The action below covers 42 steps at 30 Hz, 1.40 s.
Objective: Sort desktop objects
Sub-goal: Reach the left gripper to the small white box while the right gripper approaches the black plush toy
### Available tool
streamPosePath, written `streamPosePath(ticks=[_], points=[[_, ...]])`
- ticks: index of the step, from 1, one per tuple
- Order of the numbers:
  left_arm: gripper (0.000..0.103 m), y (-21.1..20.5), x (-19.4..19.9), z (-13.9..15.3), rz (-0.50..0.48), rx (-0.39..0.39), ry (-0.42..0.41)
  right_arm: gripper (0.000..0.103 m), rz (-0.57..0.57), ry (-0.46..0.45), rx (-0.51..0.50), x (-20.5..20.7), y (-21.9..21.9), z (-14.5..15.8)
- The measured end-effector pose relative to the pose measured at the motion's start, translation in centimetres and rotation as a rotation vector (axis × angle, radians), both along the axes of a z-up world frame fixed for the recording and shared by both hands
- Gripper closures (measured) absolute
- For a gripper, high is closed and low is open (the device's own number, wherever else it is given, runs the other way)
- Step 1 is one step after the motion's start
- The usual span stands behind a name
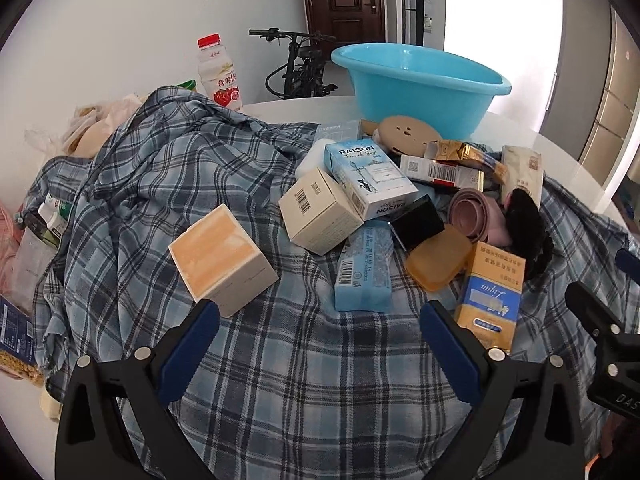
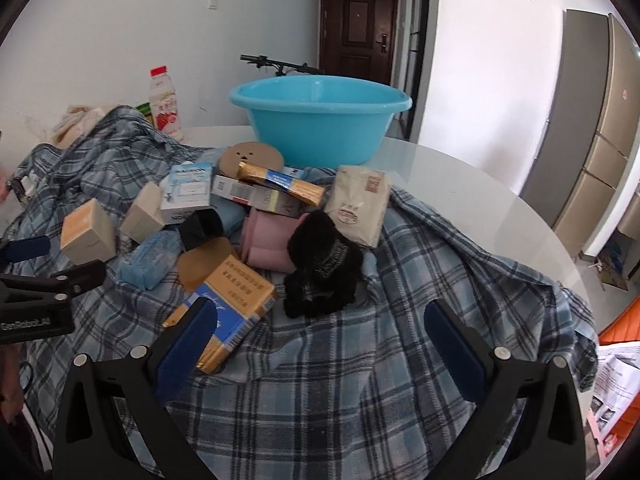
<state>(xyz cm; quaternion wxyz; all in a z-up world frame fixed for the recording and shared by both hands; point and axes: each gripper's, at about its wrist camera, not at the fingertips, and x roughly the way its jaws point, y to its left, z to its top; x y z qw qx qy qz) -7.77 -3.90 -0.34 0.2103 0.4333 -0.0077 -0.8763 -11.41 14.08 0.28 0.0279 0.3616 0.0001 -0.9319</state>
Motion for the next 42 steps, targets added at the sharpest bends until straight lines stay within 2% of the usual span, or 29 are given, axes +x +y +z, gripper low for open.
streamPosePath(ticks=[2,4,7,14,18,23,28,33,37,40,42], points=[[0.002,-0.2,0.0,-0.4,0.003,-0.009,-0.006,0.000,0.002,-0.005,-0.009,0.0,-0.2,-0.4],[0.010,-0.6,0.0,-0.7,0.008,0.006,-0.007,0.000,0.000,-0.011,0.000,-0.2,-0.4,-0.7],[0.010,-1.2,-0.4,-0.9,0.003,0.044,-0.009,0.000,0.021,-0.015,-0.012,-0.1,-0.5,-0.7],[0.010,-1.5,-3.6,0.1,-0.020,0.037,-0.004,0.000,0.012,-0.023,0.047,-1.6,0.0,0.5],[0.010,-3.1,-5.5,1.1,0.007,0.055,0.014,0.000,0.034,-0.014,0.075,-3.2,-0.4,1.5],[0.010,-5.7,-7.5,0.3,0.029,0.115,-0.028,0.000,0.047,-0.023,0.053,-5.0,-1.3,1.2],[0.009,-5.6,-8.9,-1.1,0.001,0.027,-0.084,0.000,0.046,-0.051,0.005,-6.1,-1.6,-0.1],[0.005,-5.0,-9.8,-2.1,-0.015,-0.047,-0.118,0.000,0.064,-0.056,0.009,-7.0,-2.1,-0.7],[0.005,-5.7,-10.9,-2.1,-0.016,-0.005,-0.120,0.000,0.059,-0.059,0.005,-8.0,-1.7,-0.6],[0.005,-6.4,-11.6,-2.5,-0.021,0.045,-0.137,0.000,0.071,-0.064,-0.034,-8.8,-1.1,-0.2],[0.005,-6.6,-12.0,-3.0,-0.023,0.049,-0.154,0.000,0.084,-0.080,-0.057,-9.4,-1.0,-0.1]])
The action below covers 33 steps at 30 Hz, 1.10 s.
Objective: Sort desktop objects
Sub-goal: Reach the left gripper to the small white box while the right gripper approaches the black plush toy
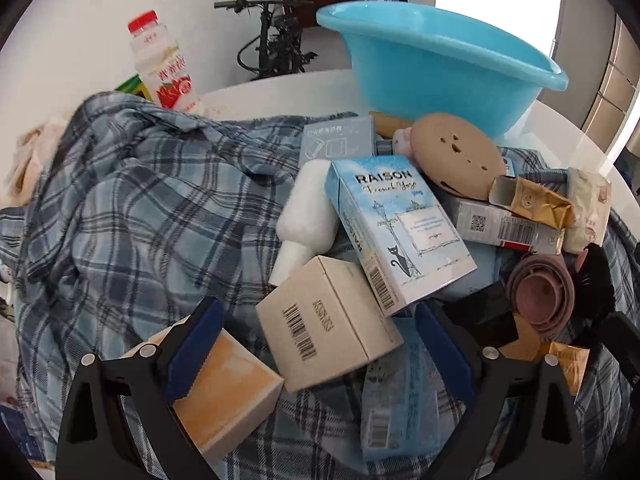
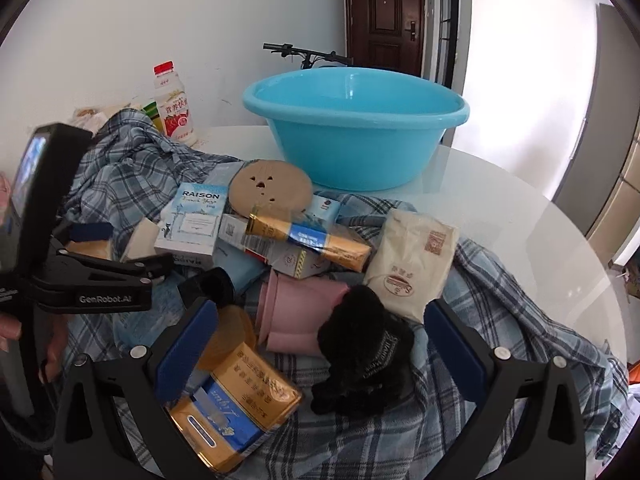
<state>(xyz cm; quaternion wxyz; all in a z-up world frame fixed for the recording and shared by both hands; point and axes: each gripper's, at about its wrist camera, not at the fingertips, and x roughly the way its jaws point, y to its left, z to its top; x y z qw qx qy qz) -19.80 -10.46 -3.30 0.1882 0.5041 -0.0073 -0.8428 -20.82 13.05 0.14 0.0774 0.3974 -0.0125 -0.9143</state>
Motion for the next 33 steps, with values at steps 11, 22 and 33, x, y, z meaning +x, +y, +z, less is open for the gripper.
streamPosePath(ticks=[11,22,33], points=[[0.004,-0.4,0.4,-1.0,0.018,-0.068,-0.025,0.000,0.017,-0.011,0.005,-0.2,-1.2,-0.6],[0.054,0.2,1.9,0.3,0.051,-0.096,-0.019,0.000,0.008,-0.011,0.019,0.2,-1.3,-0.5],[0.055,1.2,3.9,2.1,0.034,-0.040,0.017,0.000,0.016,0.024,0.026,1.5,-1.6,0.7]])
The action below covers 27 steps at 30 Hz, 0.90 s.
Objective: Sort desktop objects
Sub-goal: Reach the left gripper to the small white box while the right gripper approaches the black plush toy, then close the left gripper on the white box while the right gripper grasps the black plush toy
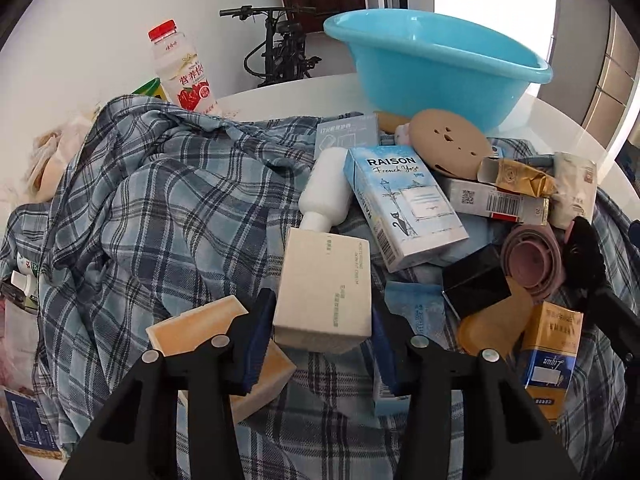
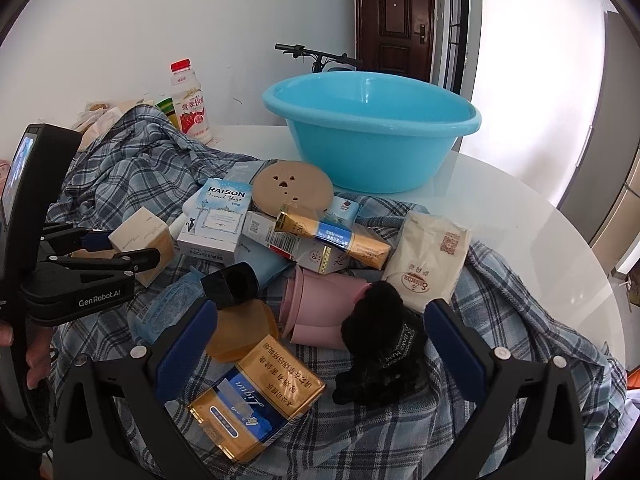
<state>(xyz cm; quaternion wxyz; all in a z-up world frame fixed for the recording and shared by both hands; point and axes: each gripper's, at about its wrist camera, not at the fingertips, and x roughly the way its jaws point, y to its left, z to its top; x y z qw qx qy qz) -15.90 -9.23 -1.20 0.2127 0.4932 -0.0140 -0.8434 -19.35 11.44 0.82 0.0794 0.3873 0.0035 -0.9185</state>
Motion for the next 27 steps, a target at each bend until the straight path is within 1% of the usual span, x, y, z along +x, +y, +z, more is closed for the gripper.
streamPosePath(ticks=[3,6,8,10,11,14,15,16,18,21,25,27], points=[[0.055,-0.7,-0.3,-0.9,0.017,0.026,-0.017,0.000,-0.001,-0.003,0.004,0.1,-0.1,-0.1],[0.053,-0.9,-0.6,-1.7,0.031,0.022,-0.033,0.000,-0.007,-0.007,0.007,0.0,-0.1,-0.3],[0.048,-0.7,-0.9,-2.1,0.032,0.008,-0.033,0.000,-0.011,-0.007,0.006,-0.2,0.0,-0.4],[0.035,-0.6,-1.1,-2.2,0.030,-0.004,-0.027,0.000,-0.014,-0.006,0.005,-0.5,0.1,-0.3],[0.033,-0.6,-1.2,-2.2,0.032,-0.006,-0.024,0.000,-0.014,-0.004,0.004,-0.6,0.2,-0.3],[0.033,-1.1,-1.7,-2.4,0.055,-0.006,-0.023,0.000,-0.015,0.002,0.000,-1.5,0.2,-0.2],[0.041,-1.4,-1.8,-2.4,0.065,-0.004,-0.026,0.000,-0.014,-0.001,-0.005,-1.9,0.3,-0.2],[0.058,-1.7,-1.8,-2.4,0.078,0.001,-0.031,0.000,-0.012,-0.006,-0.013,-2.3,0.3,-0.2],[0.059,-2.0,-1.7,-2.3,0.092,0.018,-0.032,0.000,-0.009,-0.018,-0.035,-3.1,0.4,-0.2],[0.059,-1.6,-1.1,-1.6,0.083,0.025,-0.023,0.000,-0.016,-0.028,-0.061,-3.4,1.0,-0.2],[0.059,0.5,-0.4,-0.8,0.047,0.037,-0.003,0.000,-0.055,-0.034,-0.075,-2.1,2.4,-0.4],[0.059,2.0,-0.2,-0.5,0.030,0.019,0.014,0.000,-0.087,-0.039,-0.058,-1.4,2.9,-0.8]])
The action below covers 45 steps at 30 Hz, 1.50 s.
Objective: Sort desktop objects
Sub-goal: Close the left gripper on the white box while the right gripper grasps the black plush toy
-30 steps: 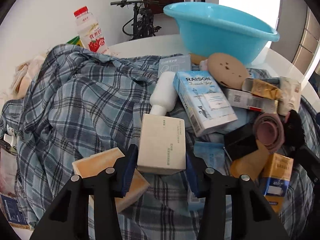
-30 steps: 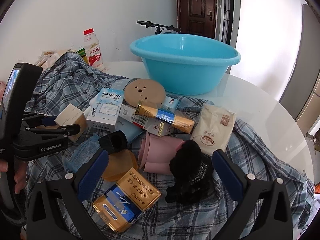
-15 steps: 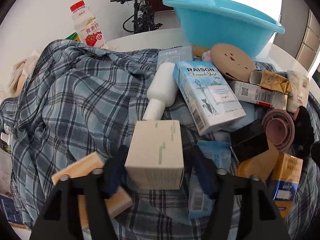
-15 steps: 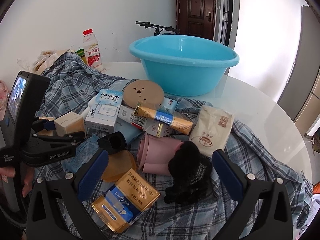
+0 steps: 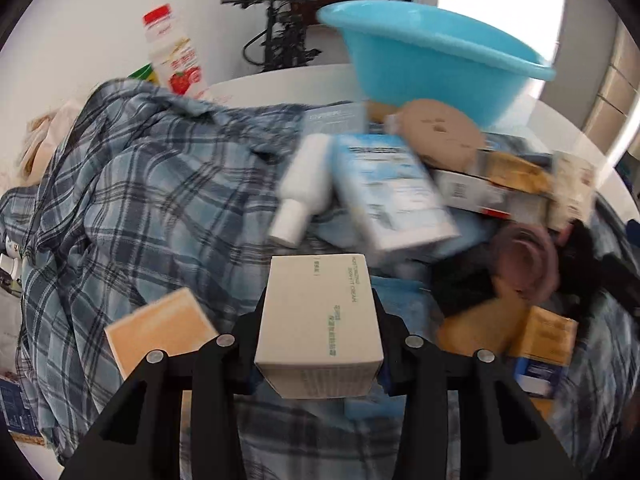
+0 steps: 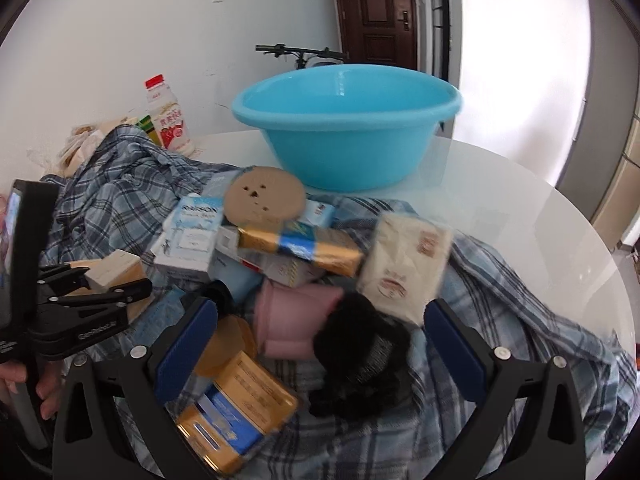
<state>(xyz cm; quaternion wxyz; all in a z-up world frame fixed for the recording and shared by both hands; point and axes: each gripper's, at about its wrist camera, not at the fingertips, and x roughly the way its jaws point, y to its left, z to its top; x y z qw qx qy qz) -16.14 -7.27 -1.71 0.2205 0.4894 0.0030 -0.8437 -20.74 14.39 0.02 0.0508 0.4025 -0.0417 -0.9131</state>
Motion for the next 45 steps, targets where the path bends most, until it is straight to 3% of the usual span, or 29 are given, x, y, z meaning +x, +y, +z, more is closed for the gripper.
streamPosePath(ticks=[4,11,14,18,26,29,33,45], points=[[0.059,2.2,-0.2,0.4,-0.014,-0.063,0.028,0.000,-0.067,-0.015,0.033,0.5,1.3,-0.9],[0.059,3.0,0.2,1.0,-0.019,-0.049,0.069,0.001,-0.052,-0.030,-0.013,0.6,2.3,-1.8],[0.059,3.1,0.3,1.1,-0.020,-0.049,0.076,0.012,-0.040,-0.040,-0.002,0.1,1.8,-2.2],[0.059,3.7,0.6,1.4,-0.026,-0.061,0.099,0.020,-0.034,-0.070,0.016,-1.1,1.4,-3.1],[0.059,3.3,0.4,1.0,-0.018,-0.041,0.111,0.028,-0.032,-0.106,0.022,-2.5,1.5,-4.5],[0.059,3.3,0.4,1.0,-0.015,-0.040,0.112,0.056,-0.020,-0.106,0.004,-2.2,1.6,-4.5],[0.059,3.5,0.3,1.2,-0.019,-0.040,0.115,0.066,-0.030,-0.088,-0.018,-1.5,1.9,-3.9],[0.059,4.7,0.5,2.7,-0.011,-0.069,0.120,0.068,-0.029,0.002,0.050,1.3,1.2,0.3]])
